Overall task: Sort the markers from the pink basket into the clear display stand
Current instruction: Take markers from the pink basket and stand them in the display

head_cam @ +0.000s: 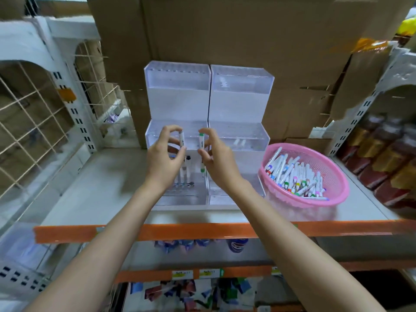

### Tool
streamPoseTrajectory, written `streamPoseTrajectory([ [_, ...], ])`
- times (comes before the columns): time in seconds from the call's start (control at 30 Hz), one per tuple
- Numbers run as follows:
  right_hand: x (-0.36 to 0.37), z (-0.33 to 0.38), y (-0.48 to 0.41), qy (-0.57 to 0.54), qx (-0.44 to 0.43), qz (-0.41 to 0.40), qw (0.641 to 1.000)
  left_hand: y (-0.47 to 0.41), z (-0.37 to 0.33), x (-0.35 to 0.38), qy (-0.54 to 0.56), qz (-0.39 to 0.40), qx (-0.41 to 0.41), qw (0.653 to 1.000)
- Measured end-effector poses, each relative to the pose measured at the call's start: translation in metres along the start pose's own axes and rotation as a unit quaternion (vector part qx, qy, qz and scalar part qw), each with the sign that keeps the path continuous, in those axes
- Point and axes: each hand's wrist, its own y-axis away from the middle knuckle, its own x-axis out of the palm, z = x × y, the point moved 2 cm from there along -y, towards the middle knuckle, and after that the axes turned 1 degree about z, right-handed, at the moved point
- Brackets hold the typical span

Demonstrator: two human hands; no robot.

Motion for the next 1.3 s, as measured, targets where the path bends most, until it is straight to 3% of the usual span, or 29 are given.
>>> streamPoseTrajectory([
  [0.57,0.015,-0.008,0.002,-0.037,0.017,-0.038,0.998,-0.01,0.006,0.012,0.027,0.051,0.028,0.998],
  [0.7,0.016,-0.011,0.006,-0.036,0.013,-0.057,0.998,-0.008,0.006,0.016,-0.01,0.065,0.075,0.995],
  [0.97,0.014,-0.013,0.007,-0.03,0.019,-0.078,0.996,-0.003,0.008,0.021,-0.048,0.058,0.092,0.993],
  [1.3,0.009,-0.015,0.011,-0.031,0.039,-0.075,0.996,-0.003,0.005,0.022,-0.034,0.056,0.06,0.996],
])
